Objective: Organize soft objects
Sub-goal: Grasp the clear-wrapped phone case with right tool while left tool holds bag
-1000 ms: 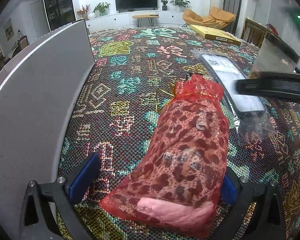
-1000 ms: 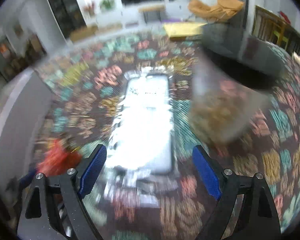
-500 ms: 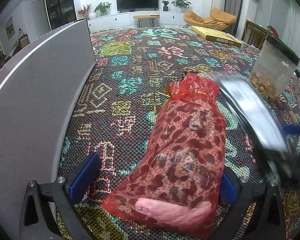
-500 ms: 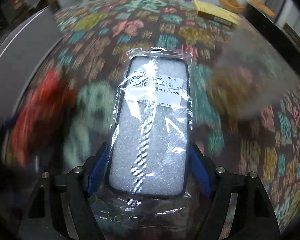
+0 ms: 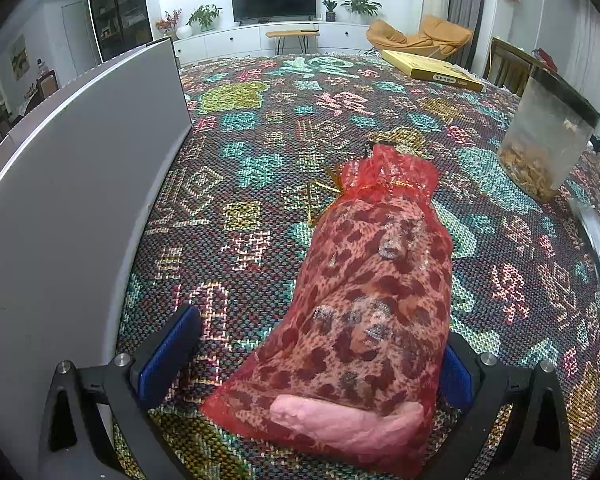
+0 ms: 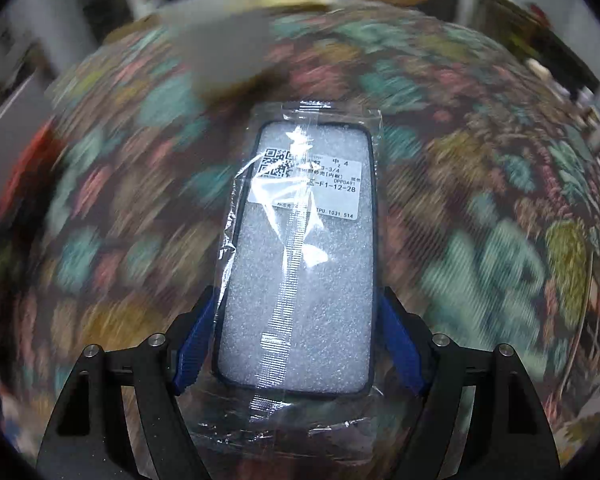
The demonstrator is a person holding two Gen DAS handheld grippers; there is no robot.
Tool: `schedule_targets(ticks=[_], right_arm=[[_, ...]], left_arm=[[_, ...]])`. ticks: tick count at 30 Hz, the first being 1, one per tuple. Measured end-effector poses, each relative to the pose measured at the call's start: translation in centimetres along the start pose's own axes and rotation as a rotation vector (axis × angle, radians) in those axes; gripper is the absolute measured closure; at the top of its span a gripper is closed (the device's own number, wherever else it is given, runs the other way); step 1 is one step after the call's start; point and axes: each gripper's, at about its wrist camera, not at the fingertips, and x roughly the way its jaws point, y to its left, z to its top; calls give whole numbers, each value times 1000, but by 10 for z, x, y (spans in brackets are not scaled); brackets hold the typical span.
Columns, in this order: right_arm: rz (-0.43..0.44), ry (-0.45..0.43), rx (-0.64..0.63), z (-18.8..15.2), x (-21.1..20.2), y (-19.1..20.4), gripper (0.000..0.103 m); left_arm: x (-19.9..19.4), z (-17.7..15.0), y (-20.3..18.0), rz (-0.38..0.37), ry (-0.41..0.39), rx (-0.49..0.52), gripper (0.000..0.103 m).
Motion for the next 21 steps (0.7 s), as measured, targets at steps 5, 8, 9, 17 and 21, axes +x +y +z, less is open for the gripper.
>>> schedule_targets(ticks=[5, 8, 9, 17, 21], right_arm=[[-36, -116, 52, 36, 27, -16, 14], [-69, -125, 32, 40, 35, -6, 11], [-53, -127, 41, 40, 35, -9, 11], [-54, -132, 39, 37, 35, -8, 11], [-53, -132, 39, 37, 35, -7, 11]], left_arm=[[0, 0, 0, 1, 0, 0, 0], [0, 0, -1, 1, 0, 1, 0], [1, 1, -1, 2, 1, 2, 0], [1, 1, -2, 3, 1, 3, 0], [1, 1, -2, 3, 1, 3, 0]])
